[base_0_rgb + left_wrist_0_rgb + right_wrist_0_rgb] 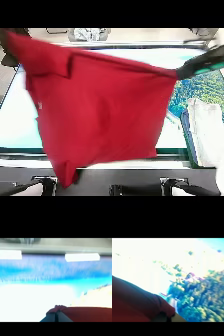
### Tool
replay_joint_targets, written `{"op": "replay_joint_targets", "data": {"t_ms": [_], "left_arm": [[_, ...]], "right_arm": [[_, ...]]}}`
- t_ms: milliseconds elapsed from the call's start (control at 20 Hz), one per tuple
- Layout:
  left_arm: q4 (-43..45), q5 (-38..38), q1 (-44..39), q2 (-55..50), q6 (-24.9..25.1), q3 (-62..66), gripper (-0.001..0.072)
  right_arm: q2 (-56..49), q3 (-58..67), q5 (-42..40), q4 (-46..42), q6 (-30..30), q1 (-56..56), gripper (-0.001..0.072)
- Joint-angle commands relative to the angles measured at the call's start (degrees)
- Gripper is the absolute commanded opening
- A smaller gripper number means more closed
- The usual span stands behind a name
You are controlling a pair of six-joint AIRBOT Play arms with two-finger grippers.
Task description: Fold the shirts.
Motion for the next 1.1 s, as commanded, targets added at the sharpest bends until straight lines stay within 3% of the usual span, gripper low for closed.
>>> {"op": "replay_joint_targets", "data": {"t_ms": [0,150,350,400,450,500,650,750,850,950,1050], "left_arm": [[-0.11,-2.93,-0.2,-14.95,0.76,-2.43,0.0035],[-1.14,-3.43,-1.03,-24.24,0.57,-2.4,0.0035],[-6.45,-3.43,-2.43,-31.12,0.5,-2.4,0.0051],[-6.84,-3.43,-2.8,-31.56,0.48,-2.4,0.0222],[-6.8,-4.35,-2.75,-31.47,-0.35,-2.32,0.0558],[-5.92,-7.34,-2.1,-31.39,-1.2,-1.49,0.072],[4.26,-22.91,2.69,-30.71,-2.75,0.11,0.072],[5.77,-30.08,6.71,-28.48,-5.31,-4.28,0.0668],[3.93,-27.91,9.35,-21.44,-4.61,-17.22,0.0653],[3.91,-18.75,10.6,-11.28,-1.29,-35.71,0.0588],[3.74,-10.45,11.54,-2.01,3.52,-52.52,0.0588]], "right_arm": [[-14.64,-0.87,-9.84,6.95,3.04,-0.04,0.0048],[-20.81,-0.87,-14.03,14.75,7.13,-0.04,0.0049],[-25.2,-0.87,-17.25,18.27,8.09,-0.04,0.005],[-25.38,-0.85,-17.97,18.38,8.22,-0.04,0.0109],[-24.96,-0.44,-17.31,18.25,8.9,-0.46,0.0412],[-24.13,0.26,-15.17,18.32,7.82,-1.16,0.0683],[-20.35,1.75,-1.09,15.82,0.92,-7.5,0.065],[-18.95,0.87,13.14,15.37,-1.4,-12.09,0.0604],[-16.55,-4.96,21.42,13.29,-5.4,-13.44,0.0604],[-11.23,-16.41,15.98,11.3,-6.38,-13.16,0.0604],[-5.92,-27.82,7.8,12.98,-6.45,-13.16,0.0604]]}}
